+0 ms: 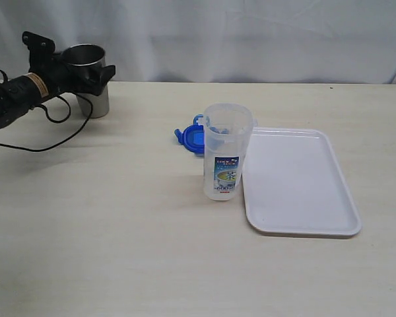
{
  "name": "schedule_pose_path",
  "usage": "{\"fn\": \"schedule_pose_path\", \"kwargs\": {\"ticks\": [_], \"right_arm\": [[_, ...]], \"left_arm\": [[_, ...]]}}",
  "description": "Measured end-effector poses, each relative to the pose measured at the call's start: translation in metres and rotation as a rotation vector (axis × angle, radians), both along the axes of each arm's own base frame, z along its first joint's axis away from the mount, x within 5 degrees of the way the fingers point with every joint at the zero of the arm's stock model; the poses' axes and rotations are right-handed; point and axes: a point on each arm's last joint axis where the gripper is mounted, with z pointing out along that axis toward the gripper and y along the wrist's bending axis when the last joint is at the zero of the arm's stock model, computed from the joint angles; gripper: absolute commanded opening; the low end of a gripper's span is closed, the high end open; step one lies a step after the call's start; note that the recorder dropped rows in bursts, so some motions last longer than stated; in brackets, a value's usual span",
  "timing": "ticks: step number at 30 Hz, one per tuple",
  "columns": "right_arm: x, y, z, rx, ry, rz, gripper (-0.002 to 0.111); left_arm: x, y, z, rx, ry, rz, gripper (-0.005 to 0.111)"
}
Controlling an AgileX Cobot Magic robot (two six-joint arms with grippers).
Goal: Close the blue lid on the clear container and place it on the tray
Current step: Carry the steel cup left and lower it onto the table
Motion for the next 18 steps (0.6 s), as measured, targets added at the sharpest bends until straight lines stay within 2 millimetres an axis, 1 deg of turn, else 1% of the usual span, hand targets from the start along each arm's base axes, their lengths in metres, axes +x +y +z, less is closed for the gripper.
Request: {"fn": "schedule_pose_path", "kwargs": {"ticks": [11,18], "right_arm": [[0.0,0.0,0.0,0.0,0.0,0.0,0.005],[0.0,0.0,0.0,0.0,0.0,0.0,0.005]], "left_arm": [[-0.0079,0.0089,-0.002,0.012,-0.001,-0.044,0.095],[-0.0088,0.0076,-0.0024,0.018,0.004,-0.061,0.095]]}}
